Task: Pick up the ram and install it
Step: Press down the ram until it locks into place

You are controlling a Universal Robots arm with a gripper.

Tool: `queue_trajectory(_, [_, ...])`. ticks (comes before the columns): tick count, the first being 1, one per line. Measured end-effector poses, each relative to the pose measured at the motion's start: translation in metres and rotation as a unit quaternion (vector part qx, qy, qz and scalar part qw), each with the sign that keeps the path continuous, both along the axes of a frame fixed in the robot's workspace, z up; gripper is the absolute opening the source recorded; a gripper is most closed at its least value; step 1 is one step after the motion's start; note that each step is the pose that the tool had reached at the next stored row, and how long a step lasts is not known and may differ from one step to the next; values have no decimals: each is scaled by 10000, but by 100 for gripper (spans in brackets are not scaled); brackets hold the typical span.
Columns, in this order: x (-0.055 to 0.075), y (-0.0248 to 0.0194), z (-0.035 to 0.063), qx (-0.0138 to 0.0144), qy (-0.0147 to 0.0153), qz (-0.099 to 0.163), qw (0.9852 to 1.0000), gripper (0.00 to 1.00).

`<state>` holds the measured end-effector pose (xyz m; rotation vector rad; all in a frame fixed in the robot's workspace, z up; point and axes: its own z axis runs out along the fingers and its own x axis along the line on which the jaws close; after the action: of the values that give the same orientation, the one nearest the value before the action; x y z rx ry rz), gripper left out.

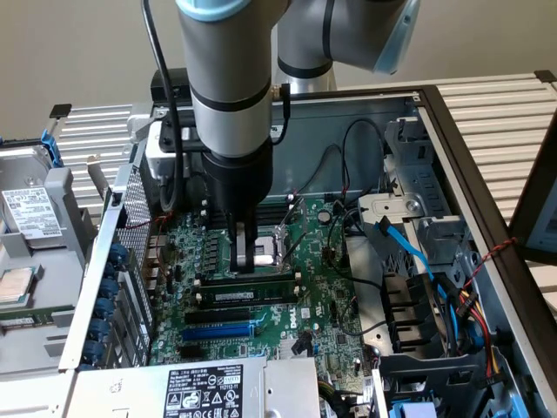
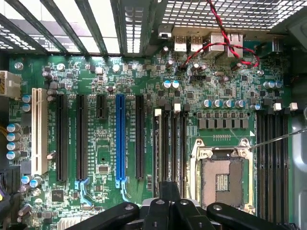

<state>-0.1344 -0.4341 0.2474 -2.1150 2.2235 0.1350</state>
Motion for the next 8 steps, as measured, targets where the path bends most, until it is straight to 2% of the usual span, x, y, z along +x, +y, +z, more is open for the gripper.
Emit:
queue_trajectory(4, [24, 0, -1, 1, -1, -72, 10000, 11])
queue_trajectory(8, [25, 0, -1, 3, -1, -385, 9993, 11])
